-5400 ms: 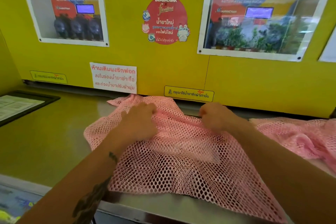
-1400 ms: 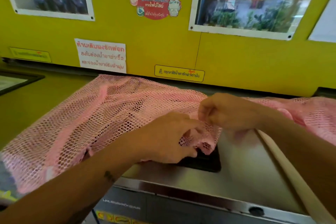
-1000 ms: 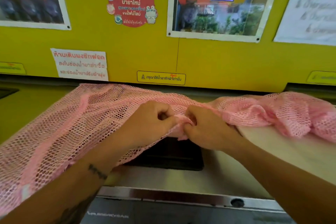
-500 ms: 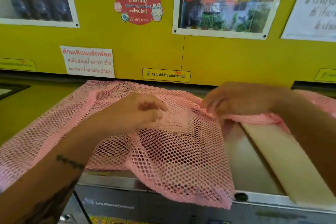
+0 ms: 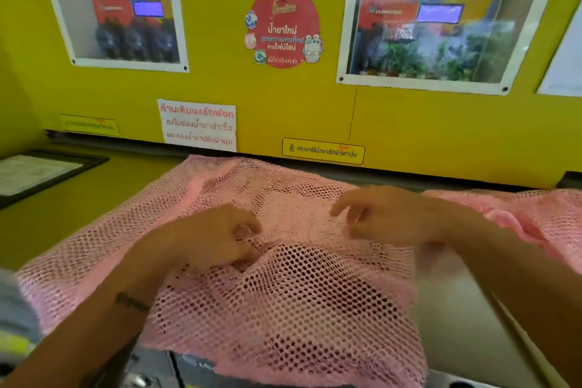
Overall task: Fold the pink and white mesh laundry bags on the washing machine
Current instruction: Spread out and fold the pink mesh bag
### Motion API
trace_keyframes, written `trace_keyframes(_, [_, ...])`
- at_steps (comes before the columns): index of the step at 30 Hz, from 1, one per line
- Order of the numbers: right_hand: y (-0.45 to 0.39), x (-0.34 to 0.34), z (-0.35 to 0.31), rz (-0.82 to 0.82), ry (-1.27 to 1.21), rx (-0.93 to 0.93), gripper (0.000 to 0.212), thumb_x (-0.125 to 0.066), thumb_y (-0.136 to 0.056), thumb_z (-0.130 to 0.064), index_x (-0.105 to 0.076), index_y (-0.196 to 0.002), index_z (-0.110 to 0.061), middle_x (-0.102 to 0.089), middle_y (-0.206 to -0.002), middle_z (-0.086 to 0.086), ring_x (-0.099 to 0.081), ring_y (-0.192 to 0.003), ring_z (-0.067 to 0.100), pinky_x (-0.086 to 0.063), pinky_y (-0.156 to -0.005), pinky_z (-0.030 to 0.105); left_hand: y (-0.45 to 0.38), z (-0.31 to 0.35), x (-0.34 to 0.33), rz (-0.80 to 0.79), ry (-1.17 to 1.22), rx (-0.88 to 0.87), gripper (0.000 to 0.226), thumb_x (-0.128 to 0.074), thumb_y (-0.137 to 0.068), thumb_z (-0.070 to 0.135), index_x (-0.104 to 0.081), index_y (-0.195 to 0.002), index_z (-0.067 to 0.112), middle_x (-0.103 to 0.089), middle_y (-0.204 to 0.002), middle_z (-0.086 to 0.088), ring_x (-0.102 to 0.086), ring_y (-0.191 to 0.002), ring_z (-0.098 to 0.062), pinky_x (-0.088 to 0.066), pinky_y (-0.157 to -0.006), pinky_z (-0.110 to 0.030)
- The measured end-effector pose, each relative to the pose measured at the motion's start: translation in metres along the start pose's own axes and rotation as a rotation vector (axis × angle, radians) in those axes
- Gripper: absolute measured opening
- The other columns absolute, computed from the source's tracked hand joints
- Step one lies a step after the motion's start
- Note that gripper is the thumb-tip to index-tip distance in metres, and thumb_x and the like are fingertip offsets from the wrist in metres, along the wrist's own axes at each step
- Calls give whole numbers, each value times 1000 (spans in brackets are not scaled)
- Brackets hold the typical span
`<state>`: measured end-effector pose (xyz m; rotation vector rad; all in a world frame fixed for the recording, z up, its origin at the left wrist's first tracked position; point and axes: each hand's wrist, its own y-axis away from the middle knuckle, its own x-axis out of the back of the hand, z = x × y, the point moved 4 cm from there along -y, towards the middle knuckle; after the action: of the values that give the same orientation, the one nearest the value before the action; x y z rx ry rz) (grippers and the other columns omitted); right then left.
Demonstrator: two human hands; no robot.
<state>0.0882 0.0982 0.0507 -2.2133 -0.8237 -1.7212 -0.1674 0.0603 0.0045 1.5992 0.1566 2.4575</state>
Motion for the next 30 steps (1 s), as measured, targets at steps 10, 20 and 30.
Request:
trace_keyframes(10, [-63, -80, -23, 3, 28, 24, 66, -7, -93, -70, -6, -155, -47, 0, -168, -1, 6, -154, 27, 8, -119, 62, -35, -49, -19, 238, -194, 197, 76, -14, -84, 79, -17, -151, 45, -8, -166, 1, -7, -151, -25, -5, -115, -67])
trace_keyframes(20, [-89, -57, 20, 83, 178, -99, 66, -24, -95, -67, -9, -155, -45, -1, -168, 4, 0, -153, 33, -4, -119, 65, 9, 5, -24, 124, -10, -114, 79, -44, -78, 82, -18, -148, 55, -5, -164, 12, -3, -151, -17, 6, -118, -62])
trace_keyframes(30, [-108, -42, 72, 210, 160, -139, 61, -35, -92, -63, -34, -149, -41, -37, -159, -4, -36, -143, 22, -26, -117, 56, 24, 37, -33, -244, -253, -98, 121, -65, -64, 80, 21, -145, 52, 27, -161, 10, 21, -149, -22, 10, -114, -68])
